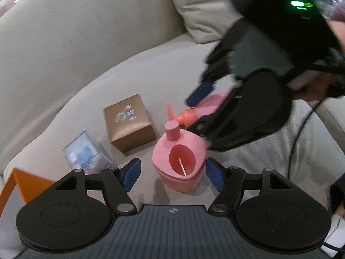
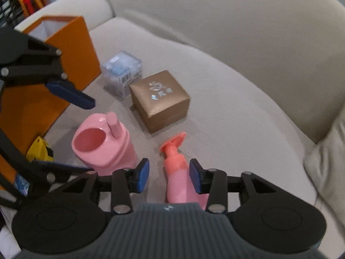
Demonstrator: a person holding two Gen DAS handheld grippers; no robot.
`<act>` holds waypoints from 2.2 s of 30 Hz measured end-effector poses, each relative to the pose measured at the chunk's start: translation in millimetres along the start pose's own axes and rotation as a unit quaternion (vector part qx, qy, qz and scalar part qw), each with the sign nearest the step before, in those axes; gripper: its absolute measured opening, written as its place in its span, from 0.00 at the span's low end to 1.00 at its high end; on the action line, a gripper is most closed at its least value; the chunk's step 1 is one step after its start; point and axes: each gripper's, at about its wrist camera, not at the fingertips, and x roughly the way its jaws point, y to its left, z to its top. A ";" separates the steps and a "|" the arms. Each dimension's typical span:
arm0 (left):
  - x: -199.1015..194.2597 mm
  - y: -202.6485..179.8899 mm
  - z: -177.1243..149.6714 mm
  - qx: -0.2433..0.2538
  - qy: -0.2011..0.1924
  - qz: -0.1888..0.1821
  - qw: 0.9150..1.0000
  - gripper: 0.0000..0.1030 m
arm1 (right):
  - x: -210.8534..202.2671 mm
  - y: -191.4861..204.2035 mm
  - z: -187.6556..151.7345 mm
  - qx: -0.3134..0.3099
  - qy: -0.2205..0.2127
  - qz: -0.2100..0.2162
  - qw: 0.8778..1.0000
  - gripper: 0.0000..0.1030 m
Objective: Organize rigid objects
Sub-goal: 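Grasp the pink cup with the left gripper while the right grasps the pink soap dispenser, then carry the pink cup with the left gripper over the shoebox while the right carries the dispenser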
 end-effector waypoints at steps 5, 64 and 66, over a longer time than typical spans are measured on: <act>10.8 0.8 1.6 0.011 -0.004 -0.019 1.000 0.76 | 14.7 -7.8 7.9 0.000 0.020 0.015 1.000 0.41; -193.7 100.9 -178.0 -0.242 -0.077 0.111 0.961 0.62 | -149.4 200.1 56.0 0.051 -0.222 0.096 0.969 0.26; -179.7 107.4 -187.1 -0.239 -0.064 0.115 0.962 0.62 | -130.1 209.9 67.8 0.054 -0.205 0.106 0.972 0.26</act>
